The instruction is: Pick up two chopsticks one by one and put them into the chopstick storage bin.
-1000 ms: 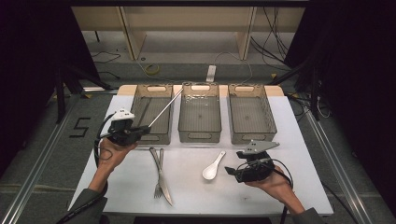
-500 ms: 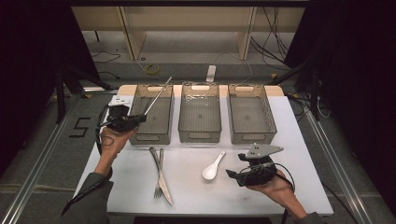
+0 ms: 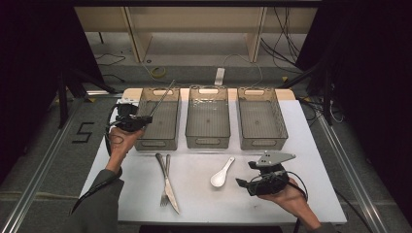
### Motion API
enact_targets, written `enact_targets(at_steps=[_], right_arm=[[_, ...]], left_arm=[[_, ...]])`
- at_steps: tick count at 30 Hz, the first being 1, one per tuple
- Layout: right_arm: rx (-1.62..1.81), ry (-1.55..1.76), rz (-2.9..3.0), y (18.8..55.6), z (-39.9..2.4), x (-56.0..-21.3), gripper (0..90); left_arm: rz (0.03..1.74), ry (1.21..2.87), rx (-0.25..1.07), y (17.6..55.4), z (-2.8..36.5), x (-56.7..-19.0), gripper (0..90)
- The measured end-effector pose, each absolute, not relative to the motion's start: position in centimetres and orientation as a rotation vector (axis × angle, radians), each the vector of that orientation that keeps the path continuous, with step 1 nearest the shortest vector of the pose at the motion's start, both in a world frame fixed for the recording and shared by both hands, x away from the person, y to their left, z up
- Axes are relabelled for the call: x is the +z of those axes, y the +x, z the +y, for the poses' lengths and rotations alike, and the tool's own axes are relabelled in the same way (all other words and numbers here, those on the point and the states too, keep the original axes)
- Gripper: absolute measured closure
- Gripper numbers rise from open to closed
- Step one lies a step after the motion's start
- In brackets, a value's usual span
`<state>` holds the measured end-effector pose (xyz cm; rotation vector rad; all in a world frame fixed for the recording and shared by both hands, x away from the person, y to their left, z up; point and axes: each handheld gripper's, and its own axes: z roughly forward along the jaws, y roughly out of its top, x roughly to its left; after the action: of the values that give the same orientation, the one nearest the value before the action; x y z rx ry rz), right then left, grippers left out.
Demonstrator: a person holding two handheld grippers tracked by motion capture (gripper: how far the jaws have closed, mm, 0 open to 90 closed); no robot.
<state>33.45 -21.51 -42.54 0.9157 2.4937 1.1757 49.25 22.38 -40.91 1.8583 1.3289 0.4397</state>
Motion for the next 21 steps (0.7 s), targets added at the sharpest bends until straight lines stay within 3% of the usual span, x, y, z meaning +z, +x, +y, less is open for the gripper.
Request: enact_targets(at_steps=[18,19,21], right_arm=[[1.174,0.899,2.514,33.4,-21.3,-42.6,26.4],[1.175,0.901,2.513,33.4,-21.3,-42.6,26.4],[1.177,0.898,2.517,33.4,-21.3,-42.6,26.4]], left_arm=[[1.451,1.885,0.46,50.2,22.6,-42.6,84.5],[1.451,1.878,0.445,50.3,22.6,-42.7,83.6],[1.451,1.882,0.461,50.3,22.6,-42.5,73.1]])
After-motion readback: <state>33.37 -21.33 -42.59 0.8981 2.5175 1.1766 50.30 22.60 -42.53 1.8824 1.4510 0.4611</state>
